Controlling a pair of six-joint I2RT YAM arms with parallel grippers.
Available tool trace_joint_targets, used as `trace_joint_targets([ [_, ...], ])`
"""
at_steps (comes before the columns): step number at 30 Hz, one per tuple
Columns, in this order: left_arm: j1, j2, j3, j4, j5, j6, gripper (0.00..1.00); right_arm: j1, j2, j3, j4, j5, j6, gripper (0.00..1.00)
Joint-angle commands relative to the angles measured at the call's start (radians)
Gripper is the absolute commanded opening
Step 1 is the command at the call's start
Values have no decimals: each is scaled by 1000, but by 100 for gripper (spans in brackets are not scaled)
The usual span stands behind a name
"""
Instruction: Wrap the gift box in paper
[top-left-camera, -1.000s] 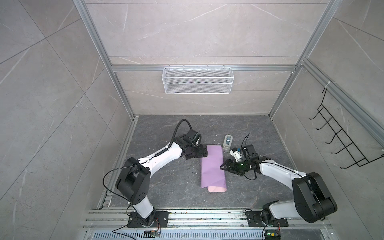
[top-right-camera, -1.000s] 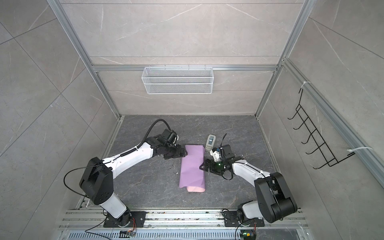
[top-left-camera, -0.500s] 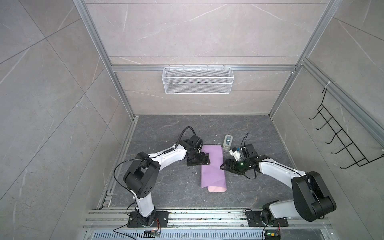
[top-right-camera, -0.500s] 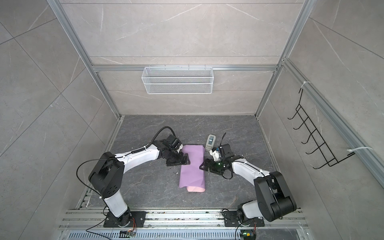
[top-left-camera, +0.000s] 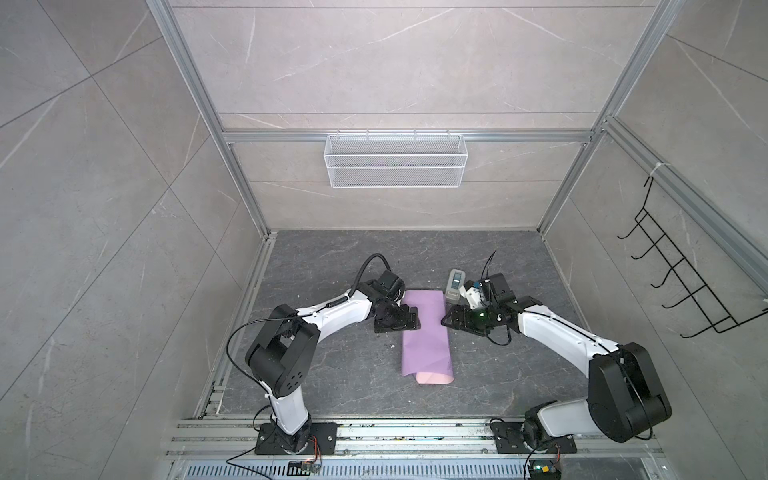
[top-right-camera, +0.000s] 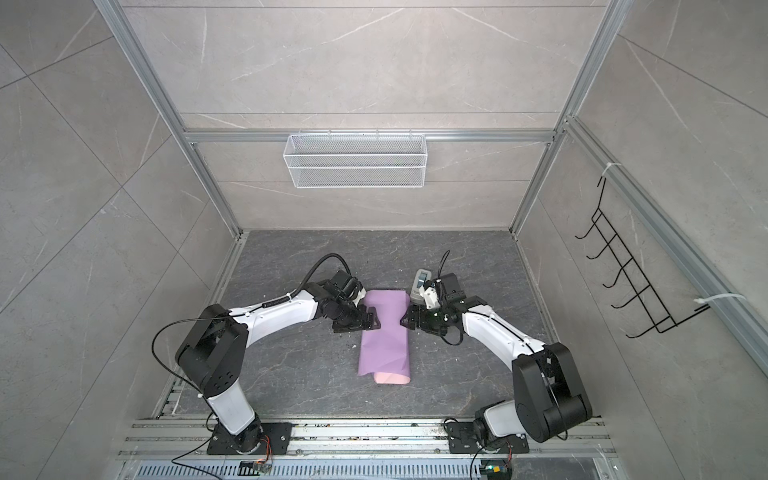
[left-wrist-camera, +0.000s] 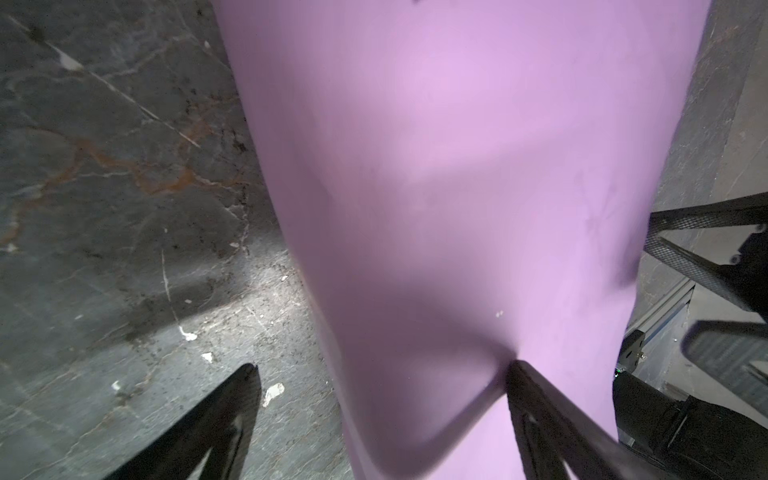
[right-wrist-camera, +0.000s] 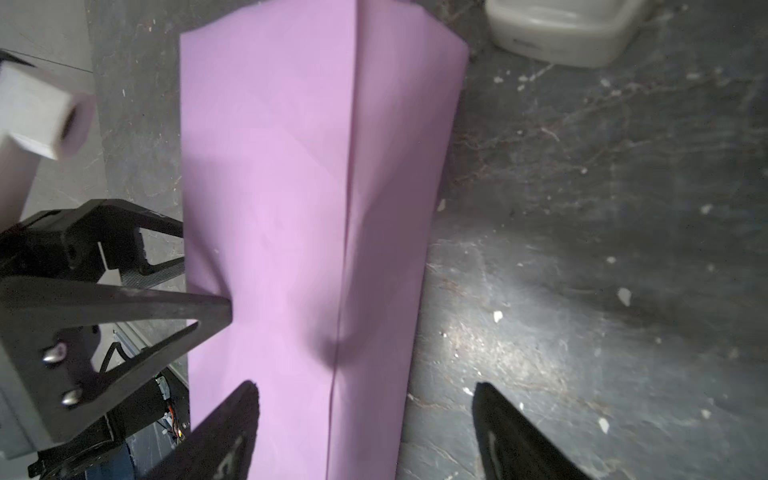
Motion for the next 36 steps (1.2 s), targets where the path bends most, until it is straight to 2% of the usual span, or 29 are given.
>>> trace_joint_targets([
  [1, -8, 17, -38, -68, -40, 21, 93, 31, 27, 50, -40, 41, -5, 76],
  [5, -7, 15, -37, -68, -40, 22, 93, 63, 66, 84, -40, 66, -2, 66],
  [11, -8, 10, -40, -57, -35, 14, 93, 106, 114, 108, -20, 68, 11, 57],
  [21, -6, -11, -57, -72, -80, 2, 92, 166, 136, 130, 28, 48, 60, 54],
  [36, 68, -74, -133, -91, -100, 13, 92, 246, 209, 202, 88, 26, 119, 53],
])
